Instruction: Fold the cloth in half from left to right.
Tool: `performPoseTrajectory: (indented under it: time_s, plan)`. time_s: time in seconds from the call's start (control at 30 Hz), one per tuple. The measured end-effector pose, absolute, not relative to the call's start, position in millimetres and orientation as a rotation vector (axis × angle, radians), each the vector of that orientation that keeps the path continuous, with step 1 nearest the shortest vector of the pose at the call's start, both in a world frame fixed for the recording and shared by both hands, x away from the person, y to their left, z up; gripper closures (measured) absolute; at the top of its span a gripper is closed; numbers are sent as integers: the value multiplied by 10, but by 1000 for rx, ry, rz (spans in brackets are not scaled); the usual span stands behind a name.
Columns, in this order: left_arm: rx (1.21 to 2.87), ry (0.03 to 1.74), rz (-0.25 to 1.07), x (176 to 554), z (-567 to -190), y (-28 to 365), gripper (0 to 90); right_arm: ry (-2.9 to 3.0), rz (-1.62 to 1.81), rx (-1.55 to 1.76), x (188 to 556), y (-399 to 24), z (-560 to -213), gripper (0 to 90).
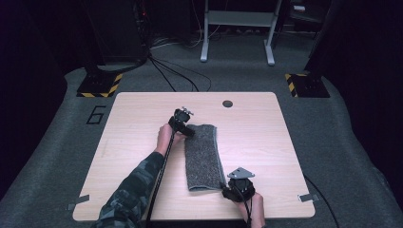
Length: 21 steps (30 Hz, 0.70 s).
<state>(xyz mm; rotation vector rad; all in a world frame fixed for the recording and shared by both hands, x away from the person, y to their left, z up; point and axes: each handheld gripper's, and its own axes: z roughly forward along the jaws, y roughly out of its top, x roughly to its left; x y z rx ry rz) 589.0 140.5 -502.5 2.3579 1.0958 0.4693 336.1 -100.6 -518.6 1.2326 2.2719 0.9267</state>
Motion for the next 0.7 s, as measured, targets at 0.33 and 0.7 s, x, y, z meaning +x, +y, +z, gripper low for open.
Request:
performPoseTrajectory:
  time_s: [0.33, 0.7]
  plan:
    - [2339, 1083, 405, 5878, -5012, 1394, 220, 2273, 953, 1262, 3323, -985, -5183, 429]
    - [2272, 1111, 328, 5783, -4961, 1588, 162, 2285, 1074, 1258, 3596, -1125, -5040, 307]
